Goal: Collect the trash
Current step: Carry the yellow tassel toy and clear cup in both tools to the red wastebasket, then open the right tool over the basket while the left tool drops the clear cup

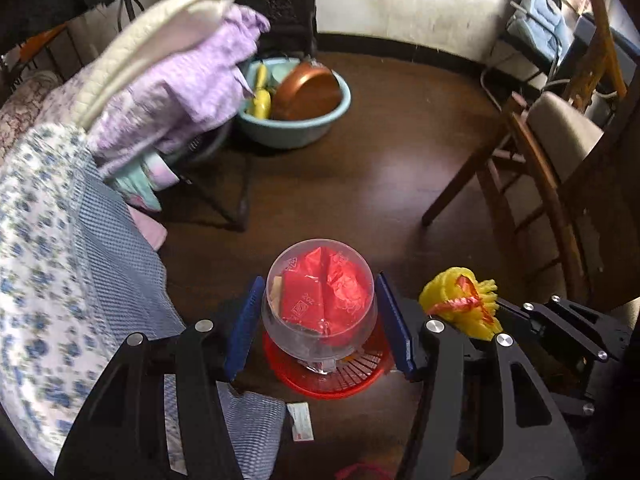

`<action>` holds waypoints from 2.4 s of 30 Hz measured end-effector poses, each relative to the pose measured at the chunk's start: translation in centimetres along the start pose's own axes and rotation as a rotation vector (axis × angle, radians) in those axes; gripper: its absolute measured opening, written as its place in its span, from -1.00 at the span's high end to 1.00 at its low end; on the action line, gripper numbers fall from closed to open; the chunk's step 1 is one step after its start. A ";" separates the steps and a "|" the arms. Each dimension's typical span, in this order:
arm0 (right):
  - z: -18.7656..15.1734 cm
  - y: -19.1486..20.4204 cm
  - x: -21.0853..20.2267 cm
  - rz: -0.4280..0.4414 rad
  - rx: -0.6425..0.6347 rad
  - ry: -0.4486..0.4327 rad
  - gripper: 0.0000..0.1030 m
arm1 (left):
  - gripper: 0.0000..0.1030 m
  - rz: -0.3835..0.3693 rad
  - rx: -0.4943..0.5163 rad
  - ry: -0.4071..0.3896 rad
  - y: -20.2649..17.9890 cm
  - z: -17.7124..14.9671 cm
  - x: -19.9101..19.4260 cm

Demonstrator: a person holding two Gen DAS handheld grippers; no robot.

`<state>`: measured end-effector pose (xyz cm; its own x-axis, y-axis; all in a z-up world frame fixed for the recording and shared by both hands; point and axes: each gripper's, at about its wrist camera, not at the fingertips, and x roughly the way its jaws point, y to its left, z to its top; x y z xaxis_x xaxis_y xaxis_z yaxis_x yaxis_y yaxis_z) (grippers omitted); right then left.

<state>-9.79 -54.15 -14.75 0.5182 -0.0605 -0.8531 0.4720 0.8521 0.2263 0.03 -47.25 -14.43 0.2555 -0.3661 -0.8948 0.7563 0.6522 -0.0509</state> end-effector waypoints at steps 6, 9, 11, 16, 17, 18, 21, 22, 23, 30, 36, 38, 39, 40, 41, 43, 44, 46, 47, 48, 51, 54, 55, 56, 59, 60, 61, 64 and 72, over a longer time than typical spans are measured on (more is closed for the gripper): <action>-2.0 -2.3 3.8 0.029 0.029 0.062 0.36 | -0.09 -0.001 -0.014 0.067 -0.2 -0.6 3.4; -3.1 -2.8 5.6 0.042 0.041 0.096 0.36 | -0.09 0.015 -0.012 0.090 -0.2 -0.8 4.8; -3.9 -3.1 6.8 0.051 0.051 0.119 0.36 | -0.09 0.026 -0.019 0.109 0.1 -0.9 5.6; -6.0 -3.8 11.0 0.081 0.087 0.197 0.35 | -0.09 0.026 -0.070 0.130 1.1 -0.8 6.5; -6.4 -3.8 12.2 0.079 0.090 0.221 0.35 | -0.09 0.028 -0.075 0.129 1.3 -0.8 6.6; -6.5 -3.7 12.9 0.079 0.092 0.234 0.35 | -0.09 0.028 -0.077 0.129 1.3 -0.8 6.6; -7.2 -3.5 15.5 0.075 0.099 0.273 0.35 | -0.09 0.028 -0.074 0.127 1.2 -0.8 6.6; -7.4 -3.4 16.5 0.069 0.099 0.286 0.35 | -0.09 0.029 -0.071 0.126 1.2 -0.8 6.6; -7.5 -3.3 17.1 0.068 0.102 0.294 0.35 | -0.09 0.029 -0.070 0.125 1.1 -0.8 6.6; -7.9 -2.8 19.9 0.044 0.089 0.319 0.00 | -0.09 0.028 -0.079 0.126 1.2 -0.8 6.8; -7.8 -3.6 19.3 0.027 0.094 0.314 -0.30 | -0.09 0.024 -0.076 0.148 1.2 -1.0 7.4; -7.8 -4.1 18.6 0.021 0.096 0.315 -0.30 | -0.09 0.022 -0.074 0.166 1.2 -1.3 7.9; -8.0 -4.4 18.1 0.014 0.097 0.319 -0.30 | -0.09 0.023 -0.073 0.182 1.2 -1.5 8.3; -8.0 -4.7 17.8 0.011 0.098 0.320 -0.30 | -0.09 0.020 -0.072 0.195 1.2 -1.6 8.7; -8.1 -5.1 17.3 0.004 0.101 0.321 -0.30 | -0.09 0.015 -0.072 0.213 1.1 -1.8 9.2; -8.5 -5.9 16.4 -0.007 0.108 0.322 -0.30 | -0.10 0.021 -0.062 0.224 0.8 -2.0 9.8; -8.7 -6.3 16.0 -0.011 0.113 0.320 -0.30 | -0.10 0.025 -0.054 0.222 0.6 -2.0 10.0; -9.0 -7.0 15.3 -0.016 0.121 0.315 -0.30 | -0.10 0.016 -0.043 0.220 0.2 -1.9 10.2; -9.1 -7.4 14.9 -0.018 0.125 0.313 -0.30 | -0.10 0.014 -0.037 0.218 0.0 -2.0 10.3; -9.2 -7.6 14.7 -0.019 0.126 0.312 -0.30 | -0.10 0.013 -0.028 0.216 -0.2 -2.0 10.3; -9.1 -8.1 14.0 -0.025 0.129 0.304 -0.30 | -0.10 0.011 -0.006 0.219 -0.6 -2.2 10.5; -8.7 -8.2 13.5 -0.028 0.125 0.288 -0.30 | -0.11 0.004 -0.009 0.231 -0.5 -2.4 10.7; -8.6 -8.2 13.3 -0.027 0.125 0.279 -0.30 | -0.11 -0.001 -0.014 0.236 -0.5 -2.4 10.8; -8.6 -8.2 13.2 -0.027 0.124 0.276 -0.30 | -0.11 -0.001 -0.017 0.237 -0.4 -2.3 10.8; -8.3 -8.0 13.1 -0.026 0.118 0.272 -0.30 | -0.11 -0.009 -0.023 0.255 -0.4 -2.4 11.1; -8.3 -8.0 13.0 -0.026 0.116 0.269 -0.30 | -0.11 -0.009 -0.022 0.262 -0.4 -2.5 11.2; -8.2 -7.9 13.0 -0.025 0.116 0.268 -0.30 | -0.11 -0.007 -0.019 0.272 -0.5 -2.6 11.4; -8.1 -7.9 12.8 -0.024 0.114 0.263 -0.30 | -0.21 -0.004 -0.013 0.290 -0.7 -2.8 11.8; -8.1 -7.9 12.5 -0.026 0.114 0.254 -0.30 | -0.49 0.008 -0.011 0.253 -0.8 -2.6 11.3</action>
<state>-12.77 -57.41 -31.02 0.3161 0.0629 -0.9467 0.5679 0.7868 0.2418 0.76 -50.14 -25.65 0.1018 -0.1842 -0.9776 0.7477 0.6624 -0.0469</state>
